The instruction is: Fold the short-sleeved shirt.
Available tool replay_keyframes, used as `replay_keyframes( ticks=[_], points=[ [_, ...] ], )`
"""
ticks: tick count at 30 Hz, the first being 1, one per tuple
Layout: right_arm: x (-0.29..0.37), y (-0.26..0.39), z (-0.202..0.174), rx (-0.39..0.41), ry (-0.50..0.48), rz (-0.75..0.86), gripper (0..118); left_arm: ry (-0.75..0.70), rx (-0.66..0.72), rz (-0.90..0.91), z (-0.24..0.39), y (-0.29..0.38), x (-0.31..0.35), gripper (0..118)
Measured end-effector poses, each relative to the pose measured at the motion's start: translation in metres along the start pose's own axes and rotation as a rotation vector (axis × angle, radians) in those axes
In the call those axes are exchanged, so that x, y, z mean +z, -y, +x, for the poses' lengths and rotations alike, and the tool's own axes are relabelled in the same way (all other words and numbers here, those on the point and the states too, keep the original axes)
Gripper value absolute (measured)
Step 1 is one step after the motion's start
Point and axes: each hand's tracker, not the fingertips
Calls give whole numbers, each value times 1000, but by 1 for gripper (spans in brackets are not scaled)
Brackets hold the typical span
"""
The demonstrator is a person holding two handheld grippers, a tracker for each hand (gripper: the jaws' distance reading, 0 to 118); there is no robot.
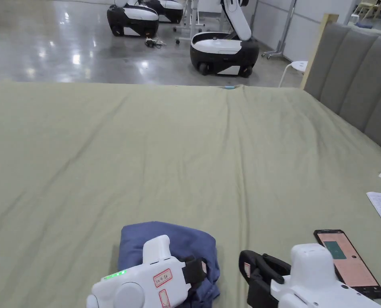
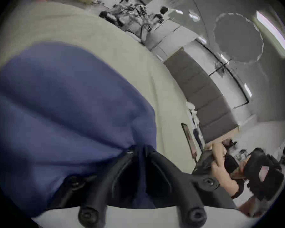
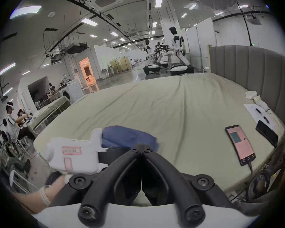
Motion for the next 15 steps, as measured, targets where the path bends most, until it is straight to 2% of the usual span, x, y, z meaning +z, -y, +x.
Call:
replay_keyframes(
  ticks=[2,5,6,7,8,9,10,11,13,14,15],
  points=[
    [-14,-1,-6,-8,-29,-26,3,-7,-1,16,3,-8,20,10],
    [-48,0,-11,-38,-98,-58,3,-12,-147,121,6,-22,83,10],
    [-65,3,-11,-75,-146,-78,3,-17,-179,147,2,-26,102,10],
    [-82,8,-9,-115,-191,-99,3,-22,-185,159,-5,-30,119,16],
    [-99,14,-5,-155,-233,-130,3,-21,-166,151,-14,-34,132,34],
    [-117,23,2,-224,-315,-176,3,-25,-146,157,-27,-37,142,79],
    [-133,32,9,-295,-380,-211,3,-18,-104,154,-42,-38,149,107],
    [-142,41,14,-347,-382,-231,3,1,-69,170,-56,-37,154,114],
    [-152,54,19,-332,-212,-266,3,1,24,139,-85,-40,151,114],
    [-148,56,24,-346,-199,-237,3,24,87,99,-100,-41,145,114],
    [-144,55,28,-402,-238,-200,3,61,153,64,-113,-40,137,114]
  ],
)
